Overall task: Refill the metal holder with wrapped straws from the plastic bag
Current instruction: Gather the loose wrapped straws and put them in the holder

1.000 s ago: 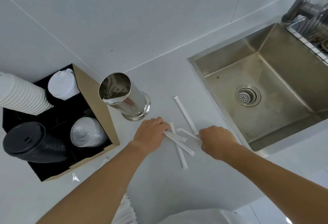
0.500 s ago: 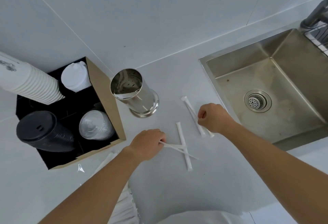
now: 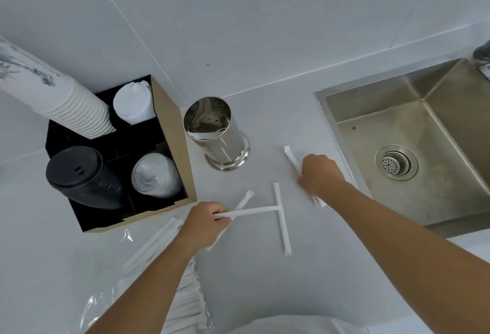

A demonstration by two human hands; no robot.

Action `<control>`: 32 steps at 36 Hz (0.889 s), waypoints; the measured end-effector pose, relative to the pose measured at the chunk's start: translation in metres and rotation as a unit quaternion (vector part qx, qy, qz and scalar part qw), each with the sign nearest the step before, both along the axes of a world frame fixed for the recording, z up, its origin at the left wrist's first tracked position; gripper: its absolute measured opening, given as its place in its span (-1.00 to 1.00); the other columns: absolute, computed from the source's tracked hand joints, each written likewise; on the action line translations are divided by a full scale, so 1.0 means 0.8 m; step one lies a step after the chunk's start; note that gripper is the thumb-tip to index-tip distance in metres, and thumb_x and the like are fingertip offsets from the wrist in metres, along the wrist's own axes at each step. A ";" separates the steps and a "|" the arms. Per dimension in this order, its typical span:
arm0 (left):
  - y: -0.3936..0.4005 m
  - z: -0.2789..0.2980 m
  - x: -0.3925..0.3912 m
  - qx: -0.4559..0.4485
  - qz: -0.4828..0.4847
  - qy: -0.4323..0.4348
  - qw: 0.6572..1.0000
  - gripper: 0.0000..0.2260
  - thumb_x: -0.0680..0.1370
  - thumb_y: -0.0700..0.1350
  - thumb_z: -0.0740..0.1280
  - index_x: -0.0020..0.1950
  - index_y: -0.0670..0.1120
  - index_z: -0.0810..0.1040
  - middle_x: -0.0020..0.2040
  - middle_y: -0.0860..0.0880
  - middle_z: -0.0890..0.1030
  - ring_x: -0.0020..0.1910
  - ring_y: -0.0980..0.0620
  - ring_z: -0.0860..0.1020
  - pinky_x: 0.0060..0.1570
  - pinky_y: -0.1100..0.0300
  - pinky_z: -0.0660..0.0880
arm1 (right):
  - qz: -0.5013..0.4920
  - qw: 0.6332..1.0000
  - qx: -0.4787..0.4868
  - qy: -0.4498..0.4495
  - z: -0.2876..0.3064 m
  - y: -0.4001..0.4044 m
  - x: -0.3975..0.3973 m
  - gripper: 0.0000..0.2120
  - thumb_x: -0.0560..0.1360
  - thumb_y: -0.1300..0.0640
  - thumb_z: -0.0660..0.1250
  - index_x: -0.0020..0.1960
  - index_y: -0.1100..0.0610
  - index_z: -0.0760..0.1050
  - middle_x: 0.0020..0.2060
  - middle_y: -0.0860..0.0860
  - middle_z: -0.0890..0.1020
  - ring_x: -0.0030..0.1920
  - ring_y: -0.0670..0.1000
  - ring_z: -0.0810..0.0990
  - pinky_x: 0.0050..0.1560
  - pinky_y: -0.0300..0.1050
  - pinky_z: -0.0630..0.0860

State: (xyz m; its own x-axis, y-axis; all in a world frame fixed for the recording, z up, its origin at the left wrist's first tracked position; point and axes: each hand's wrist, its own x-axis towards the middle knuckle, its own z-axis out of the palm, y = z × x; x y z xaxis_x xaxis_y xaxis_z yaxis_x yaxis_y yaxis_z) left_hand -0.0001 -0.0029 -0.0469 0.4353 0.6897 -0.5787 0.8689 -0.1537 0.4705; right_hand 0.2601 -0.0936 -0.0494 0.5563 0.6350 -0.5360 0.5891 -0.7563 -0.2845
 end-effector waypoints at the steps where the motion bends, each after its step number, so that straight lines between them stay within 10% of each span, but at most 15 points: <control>1: -0.002 0.000 -0.001 -0.004 0.025 0.006 1.000 -0.81 0.47 -0.07 0.38 -0.30 -0.13 0.56 -0.41 0.02 0.44 -0.38 0.06 0.37 -0.33 0.18 0.32 | 0.006 1.000 -0.005 -0.010 0.002 0.001 -0.001 -0.83 0.43 0.24 0.30 -0.28 0.12 0.33 -0.32 0.04 0.47 -0.29 0.08 0.51 -0.32 -0.14 0.41; 11: -0.025 -0.003 -0.009 0.014 0.185 -0.007 0.983 -0.83 0.43 -0.14 0.37 -0.26 -0.24 0.61 -0.39 -0.05 0.49 -0.40 0.02 0.43 -0.41 0.24 0.32 | 0.009 0.999 0.001 0.032 0.004 -0.018 -0.017 -0.92 0.35 0.20 0.32 -0.29 0.15 0.44 -0.39 0.02 0.51 -0.40 0.01 0.49 -0.46 -0.23 0.33; 32: -0.058 -0.008 -0.023 0.093 0.083 0.054 0.991 -0.79 0.49 0.05 0.32 -0.23 -0.03 0.64 -0.31 0.07 0.64 -0.30 0.06 0.60 -0.21 0.10 0.62 | 0.030 0.999 0.017 0.032 0.000 -0.038 -0.086 -0.68 0.40 -0.06 0.39 -0.06 0.08 0.31 -0.29 -0.04 0.45 -0.22 0.05 0.50 -0.28 -0.13 0.40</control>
State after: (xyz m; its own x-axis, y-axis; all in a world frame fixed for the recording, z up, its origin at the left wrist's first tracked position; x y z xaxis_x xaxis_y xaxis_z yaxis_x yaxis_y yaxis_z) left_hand -0.0187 -0.0492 -0.0537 0.2498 0.8454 -0.4721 0.9331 -0.0798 0.3508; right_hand 0.1914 -0.1239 -0.0494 0.4810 0.6848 -0.5474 0.6134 -0.7090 -0.3480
